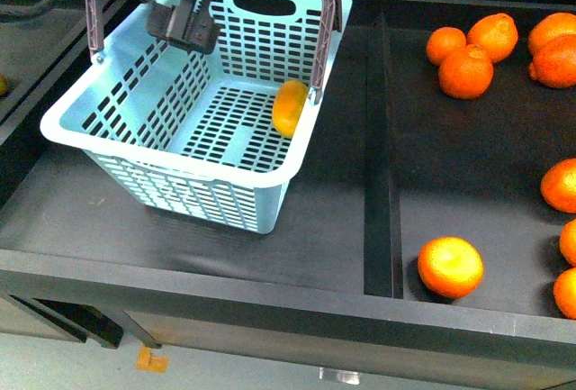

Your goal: Pick mango and avocado into basket

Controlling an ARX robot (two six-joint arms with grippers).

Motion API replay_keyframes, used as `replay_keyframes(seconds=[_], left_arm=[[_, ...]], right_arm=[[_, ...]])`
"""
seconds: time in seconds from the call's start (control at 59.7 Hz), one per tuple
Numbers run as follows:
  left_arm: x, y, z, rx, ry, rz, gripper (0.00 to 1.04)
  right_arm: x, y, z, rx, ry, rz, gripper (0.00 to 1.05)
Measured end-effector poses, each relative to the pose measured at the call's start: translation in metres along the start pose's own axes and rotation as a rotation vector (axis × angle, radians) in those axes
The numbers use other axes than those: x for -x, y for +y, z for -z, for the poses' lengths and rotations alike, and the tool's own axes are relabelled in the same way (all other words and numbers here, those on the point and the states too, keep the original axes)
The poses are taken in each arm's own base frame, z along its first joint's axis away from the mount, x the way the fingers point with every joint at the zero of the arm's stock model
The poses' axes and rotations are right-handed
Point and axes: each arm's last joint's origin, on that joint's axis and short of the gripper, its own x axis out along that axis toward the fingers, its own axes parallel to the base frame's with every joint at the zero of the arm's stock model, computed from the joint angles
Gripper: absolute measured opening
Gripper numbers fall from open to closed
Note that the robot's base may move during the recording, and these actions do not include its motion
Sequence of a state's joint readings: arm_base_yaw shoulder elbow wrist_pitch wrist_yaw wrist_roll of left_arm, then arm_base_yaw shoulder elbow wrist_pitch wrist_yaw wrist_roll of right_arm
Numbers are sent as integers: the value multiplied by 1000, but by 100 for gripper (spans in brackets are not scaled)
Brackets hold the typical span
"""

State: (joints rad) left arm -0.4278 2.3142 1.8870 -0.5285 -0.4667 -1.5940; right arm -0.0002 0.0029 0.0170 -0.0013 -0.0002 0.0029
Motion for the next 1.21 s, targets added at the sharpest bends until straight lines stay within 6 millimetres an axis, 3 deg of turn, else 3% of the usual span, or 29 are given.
replay_keyframes(seconds=[0.168, 0.369, 0.469, 0.503, 0.553, 0.653, 0.771, 0.938, 1.206], left_arm=[[54, 9, -8, -50, -64, 9, 96], [94, 35, -16, -180, -98, 39, 94], [90, 65, -29, -468, -60, 383, 75], [90, 81, -38, -573, -126, 495, 68], [98, 110, -63, -767, -360, 678, 53], [117, 144, -94, -924, -563, 717, 32], [122, 189, -107, -1045, -574, 685, 3], [133, 225, -121, -1066, -587, 680, 2], [148, 265, -132, -1072, -585, 675, 2]], right_arm=[[0, 0, 0, 0, 0, 0, 96], [0, 0, 0, 0, 0, 0, 96], [0, 0, 0, 0, 0, 0, 96], [0, 0, 0, 0, 0, 2, 96], [0, 0, 0, 0, 0, 1, 96], [0, 0, 0, 0, 0, 0, 96], [0, 0, 0, 0, 0, 1, 96], [0, 0, 0, 0, 0, 0, 96], [0, 0, 0, 0, 0, 1, 96]])
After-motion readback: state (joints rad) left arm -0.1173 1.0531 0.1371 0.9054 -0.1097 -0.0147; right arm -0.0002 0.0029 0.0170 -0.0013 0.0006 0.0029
